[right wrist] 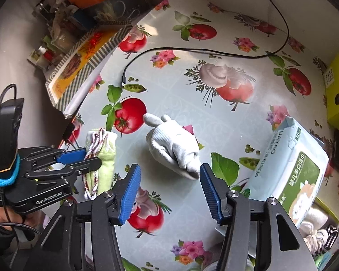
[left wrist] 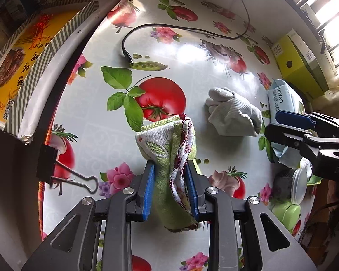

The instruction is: Organize soft objects

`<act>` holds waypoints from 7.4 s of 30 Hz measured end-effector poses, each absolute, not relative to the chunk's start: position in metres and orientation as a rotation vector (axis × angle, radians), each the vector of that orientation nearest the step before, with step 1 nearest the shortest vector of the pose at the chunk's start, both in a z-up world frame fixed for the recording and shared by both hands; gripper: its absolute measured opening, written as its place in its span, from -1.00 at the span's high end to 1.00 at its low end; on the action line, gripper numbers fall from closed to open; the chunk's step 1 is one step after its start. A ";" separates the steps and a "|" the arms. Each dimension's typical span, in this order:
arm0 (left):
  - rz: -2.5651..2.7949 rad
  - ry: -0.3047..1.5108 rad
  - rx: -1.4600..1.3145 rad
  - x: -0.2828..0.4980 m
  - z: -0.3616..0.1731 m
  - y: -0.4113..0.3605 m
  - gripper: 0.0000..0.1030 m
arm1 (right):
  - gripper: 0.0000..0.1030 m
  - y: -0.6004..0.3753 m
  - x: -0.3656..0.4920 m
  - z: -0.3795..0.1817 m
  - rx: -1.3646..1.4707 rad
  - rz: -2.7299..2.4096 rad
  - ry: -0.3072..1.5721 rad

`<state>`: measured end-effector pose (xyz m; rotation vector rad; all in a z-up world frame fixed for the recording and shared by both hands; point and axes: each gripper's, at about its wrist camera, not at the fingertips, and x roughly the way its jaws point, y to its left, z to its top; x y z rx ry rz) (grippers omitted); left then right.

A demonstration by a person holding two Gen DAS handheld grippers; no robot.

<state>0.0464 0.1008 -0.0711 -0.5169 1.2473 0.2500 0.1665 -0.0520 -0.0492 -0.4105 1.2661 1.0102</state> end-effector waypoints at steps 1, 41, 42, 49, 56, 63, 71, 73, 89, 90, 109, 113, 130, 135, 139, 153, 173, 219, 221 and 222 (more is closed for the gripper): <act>0.252 1.245 -0.521 0.046 -0.071 0.104 0.46 | -0.06 -0.047 0.169 -0.054 -0.418 1.009 1.273; 0.166 1.126 -0.403 0.075 0.004 0.063 0.46 | 0.55 -0.147 0.149 0.018 -0.135 0.919 1.165; 0.163 1.125 -0.399 0.075 0.006 0.061 0.46 | 0.55 -0.151 0.147 0.019 -0.126 0.915 1.165; 0.114 1.119 -0.371 0.076 0.017 0.039 0.46 | 0.55 -0.184 0.135 0.030 -0.075 0.886 1.143; 0.068 1.108 -0.353 0.078 0.028 0.021 0.46 | 0.55 -0.214 0.127 0.035 -0.029 0.850 1.135; 0.032 1.116 -0.325 0.084 0.032 0.004 0.46 | 0.55 -0.237 0.119 0.031 0.012 0.820 1.149; -0.019 1.119 -0.286 0.095 0.038 -0.021 0.46 | 0.55 -0.267 0.123 0.029 0.069 0.766 1.144; -0.032 1.122 -0.279 0.099 0.039 -0.028 0.46 | 0.55 -0.275 0.124 0.029 0.083 0.751 1.140; -0.162 1.131 -0.190 0.133 0.048 -0.093 0.46 | 0.55 -0.334 0.141 0.023 0.173 0.632 1.126; -0.171 1.132 -0.183 0.135 0.049 -0.097 0.46 | 0.55 -0.338 0.142 0.022 0.181 0.622 1.125; -0.298 1.164 -0.082 0.169 0.044 -0.171 0.46 | 0.55 -0.436 0.166 -0.005 0.312 0.416 1.119; -0.319 1.167 -0.066 0.175 0.043 -0.183 0.46 | 0.55 -0.452 0.172 -0.013 0.328 0.377 1.121; -0.369 1.199 -0.026 0.195 0.032 -0.218 0.46 | 0.55 -0.473 0.217 -0.090 0.286 0.266 1.241; -0.389 1.211 -0.018 0.203 0.027 -0.228 0.46 | 0.43 -0.473 0.218 -0.091 0.300 0.270 1.234; -0.410 1.224 -0.015 0.210 0.021 -0.238 0.46 | 0.17 -0.477 0.210 -0.077 0.296 0.289 1.200; -0.485 1.272 0.017 0.234 -0.018 -0.285 0.44 | 0.15 -0.491 0.189 -0.052 0.356 0.287 1.146; -0.489 1.295 -0.070 0.234 -0.018 -0.275 0.24 | 0.15 -0.473 0.182 -0.037 0.326 0.323 1.132; -0.251 1.167 0.018 0.125 0.029 -0.172 0.24 | -0.04 -0.349 0.097 0.010 0.039 0.363 1.143; -0.243 1.161 0.025 0.122 0.029 -0.170 0.24 | -0.04 -0.347 0.094 0.010 0.036 0.365 1.144; -0.239 1.159 0.027 0.121 0.029 -0.168 0.24 | -0.04 -0.345 0.093 0.009 0.034 0.367 1.145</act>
